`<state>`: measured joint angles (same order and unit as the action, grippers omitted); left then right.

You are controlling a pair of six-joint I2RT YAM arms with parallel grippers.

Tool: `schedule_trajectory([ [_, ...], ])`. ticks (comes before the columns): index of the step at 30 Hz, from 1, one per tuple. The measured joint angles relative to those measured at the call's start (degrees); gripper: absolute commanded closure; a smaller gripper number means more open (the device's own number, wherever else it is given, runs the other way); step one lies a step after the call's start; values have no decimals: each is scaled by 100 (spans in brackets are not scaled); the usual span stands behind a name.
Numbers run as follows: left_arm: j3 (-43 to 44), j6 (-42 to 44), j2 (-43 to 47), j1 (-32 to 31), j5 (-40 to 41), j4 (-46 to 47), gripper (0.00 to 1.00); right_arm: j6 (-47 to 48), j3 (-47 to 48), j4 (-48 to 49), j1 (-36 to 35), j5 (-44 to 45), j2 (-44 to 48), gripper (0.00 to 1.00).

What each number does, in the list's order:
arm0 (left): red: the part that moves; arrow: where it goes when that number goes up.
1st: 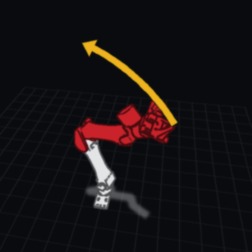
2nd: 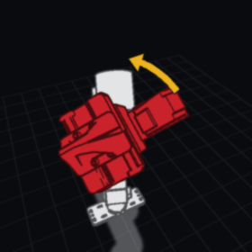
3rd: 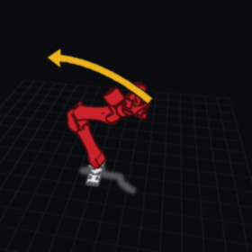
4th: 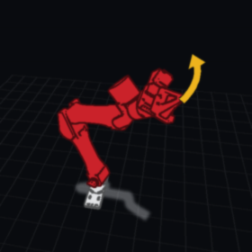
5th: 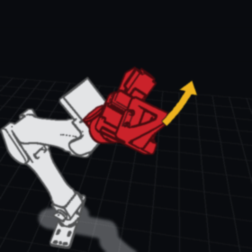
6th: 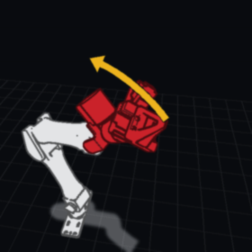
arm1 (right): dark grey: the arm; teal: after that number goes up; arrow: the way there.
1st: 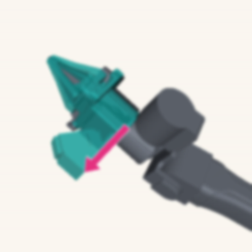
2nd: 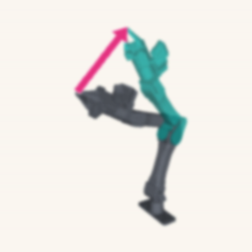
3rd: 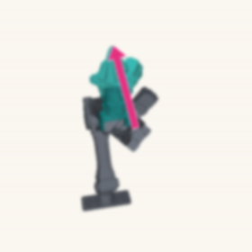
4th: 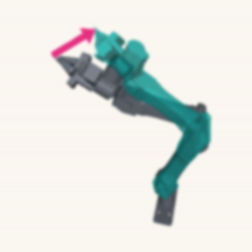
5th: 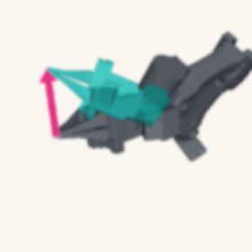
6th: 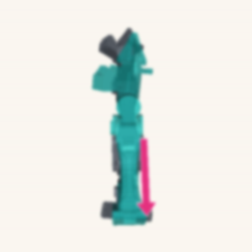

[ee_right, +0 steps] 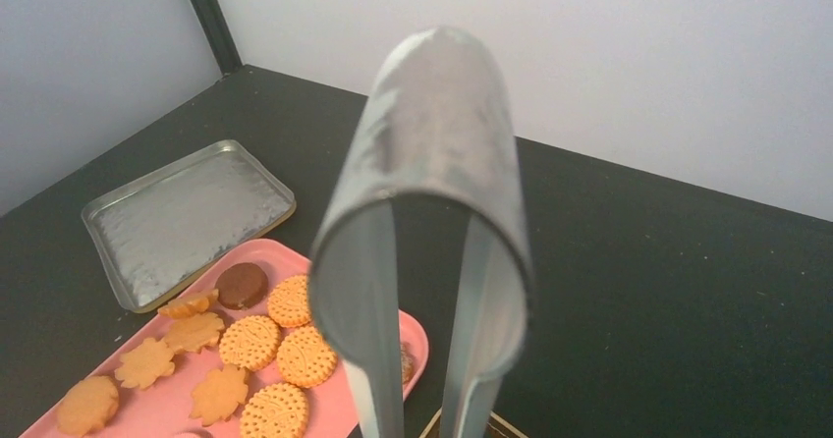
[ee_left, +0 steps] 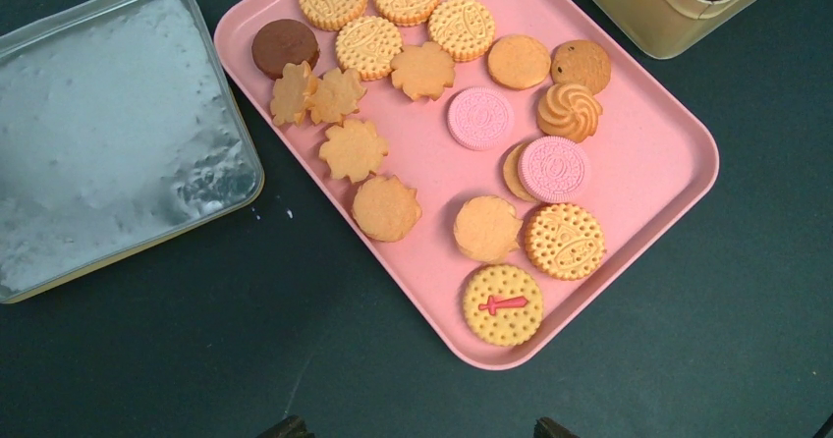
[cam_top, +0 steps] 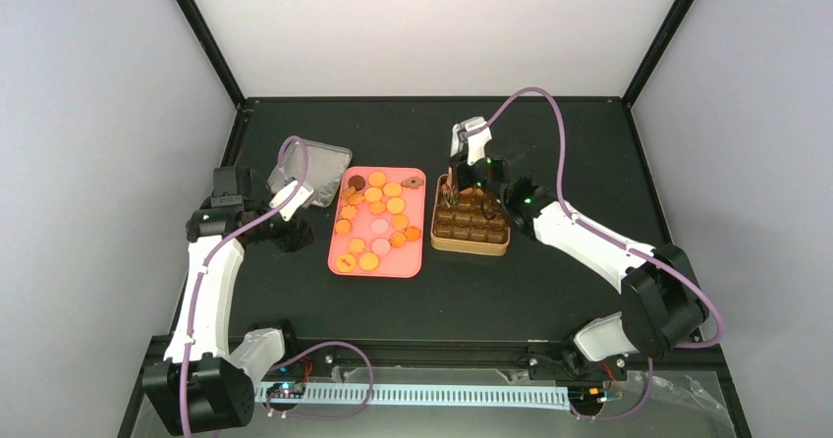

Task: Pack the cookies
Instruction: Place the fake cookies in the empty pocket of the box, then pick up the fake cookies from the plate.

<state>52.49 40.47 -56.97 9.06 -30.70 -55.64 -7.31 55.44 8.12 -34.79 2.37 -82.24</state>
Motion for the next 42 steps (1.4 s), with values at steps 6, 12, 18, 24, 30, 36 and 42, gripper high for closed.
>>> schedule_trajectory([
  [6, 0, 0, 0, 0, 0, 0, 40, 219, 4, -13, 0, -177, 0, 99],
  [12, 0, 0, 0, 0, 0, 0, 39, 374, 70, -48, 0, -254, -81, 99],
  [18, 0, 2, 0, 0, 2, 0, 39, 420, 120, 9, 0, -258, -352, 99],
  [24, 0, 2, 2, 0, 2, -2, 39, 426, 166, 22, 0, -260, -396, 89],
  [30, 0, 2, 2, 0, 0, -2, 39, 413, 177, -201, 4, -258, -155, 72],
  [36, 0, 2, 4, 0, 0, -2, 39, 372, 282, -304, 11, -310, 400, 70],
  [42, 0, 2, 35, 0, -2, -4, 39, 177, 146, -219, -140, -407, 839, 70],
])
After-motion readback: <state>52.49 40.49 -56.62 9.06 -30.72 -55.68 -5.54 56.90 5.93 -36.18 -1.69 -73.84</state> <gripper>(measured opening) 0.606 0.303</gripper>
